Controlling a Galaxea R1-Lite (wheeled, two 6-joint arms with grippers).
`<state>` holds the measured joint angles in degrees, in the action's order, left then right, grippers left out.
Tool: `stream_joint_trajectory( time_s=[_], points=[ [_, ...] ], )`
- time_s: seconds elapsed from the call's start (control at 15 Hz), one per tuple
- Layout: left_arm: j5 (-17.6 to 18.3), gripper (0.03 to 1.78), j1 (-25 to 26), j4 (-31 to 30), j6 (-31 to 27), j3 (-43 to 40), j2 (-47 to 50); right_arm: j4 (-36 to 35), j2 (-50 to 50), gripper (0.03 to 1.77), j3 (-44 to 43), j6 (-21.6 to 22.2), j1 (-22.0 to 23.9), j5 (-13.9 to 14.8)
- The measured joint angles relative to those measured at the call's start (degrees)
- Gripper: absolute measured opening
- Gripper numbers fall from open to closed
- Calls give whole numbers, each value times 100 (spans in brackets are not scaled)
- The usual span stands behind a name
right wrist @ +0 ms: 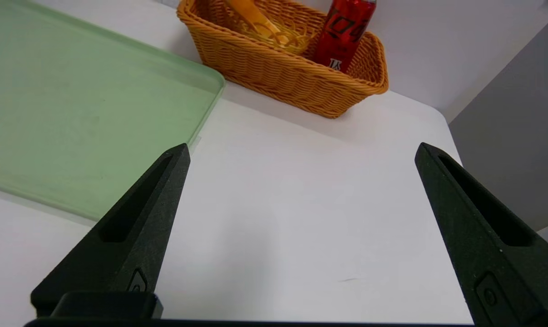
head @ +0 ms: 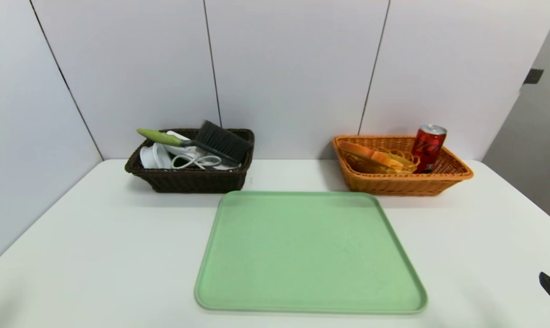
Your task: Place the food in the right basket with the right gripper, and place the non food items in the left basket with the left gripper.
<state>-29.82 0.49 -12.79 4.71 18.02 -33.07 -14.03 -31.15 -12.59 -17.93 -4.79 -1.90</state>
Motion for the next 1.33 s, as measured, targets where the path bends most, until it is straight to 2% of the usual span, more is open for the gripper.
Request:
stream_joint_trajectory(
  time_s=[0.13,0.27,0.53,0.87,1.07,1.33],
  points=[
    [323,169,22,11,-13,-350,610,428,613,171,85,-6,2,-107],
    [471,169,24,150,-68,-608,1141,791,1125,171,174,5,0,-148],
    [702,169,24,861,-215,-837,2211,-43,1447,171,610,140,-9,-197],
    [774,169,11,1490,-374,-914,3003,-391,1530,171,579,639,68,-137],
    [763,169,2,1688,-377,-905,3234,412,1787,171,286,790,433,-361],
    [747,169,2,1648,-347,-892,3307,1075,2592,171,279,892,486,-484]
  ],
)
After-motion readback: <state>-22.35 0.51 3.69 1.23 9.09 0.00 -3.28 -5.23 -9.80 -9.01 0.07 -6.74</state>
